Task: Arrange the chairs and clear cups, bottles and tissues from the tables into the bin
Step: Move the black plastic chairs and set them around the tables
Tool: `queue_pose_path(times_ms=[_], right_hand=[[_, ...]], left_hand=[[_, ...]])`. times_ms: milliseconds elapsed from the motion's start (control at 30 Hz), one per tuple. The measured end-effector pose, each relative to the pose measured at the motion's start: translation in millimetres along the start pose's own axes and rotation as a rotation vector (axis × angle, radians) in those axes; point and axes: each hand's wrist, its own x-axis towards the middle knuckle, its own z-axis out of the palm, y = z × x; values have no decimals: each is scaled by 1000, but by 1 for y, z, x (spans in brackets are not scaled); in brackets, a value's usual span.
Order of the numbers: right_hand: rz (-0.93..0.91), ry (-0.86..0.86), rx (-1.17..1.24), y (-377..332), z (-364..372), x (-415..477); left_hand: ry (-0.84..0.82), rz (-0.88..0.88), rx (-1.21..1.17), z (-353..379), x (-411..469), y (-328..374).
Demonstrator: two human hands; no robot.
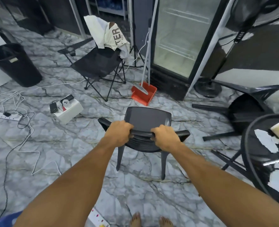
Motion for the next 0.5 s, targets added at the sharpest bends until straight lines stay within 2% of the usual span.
queue_pose_path(times_ms=[233, 500], right_hand=[[11, 54, 25, 27, -45, -44], [27, 128, 75, 54, -61, -173]], left_hand=[[64, 144, 16, -46, -16, 43], [95, 199, -4, -75, -92, 140]])
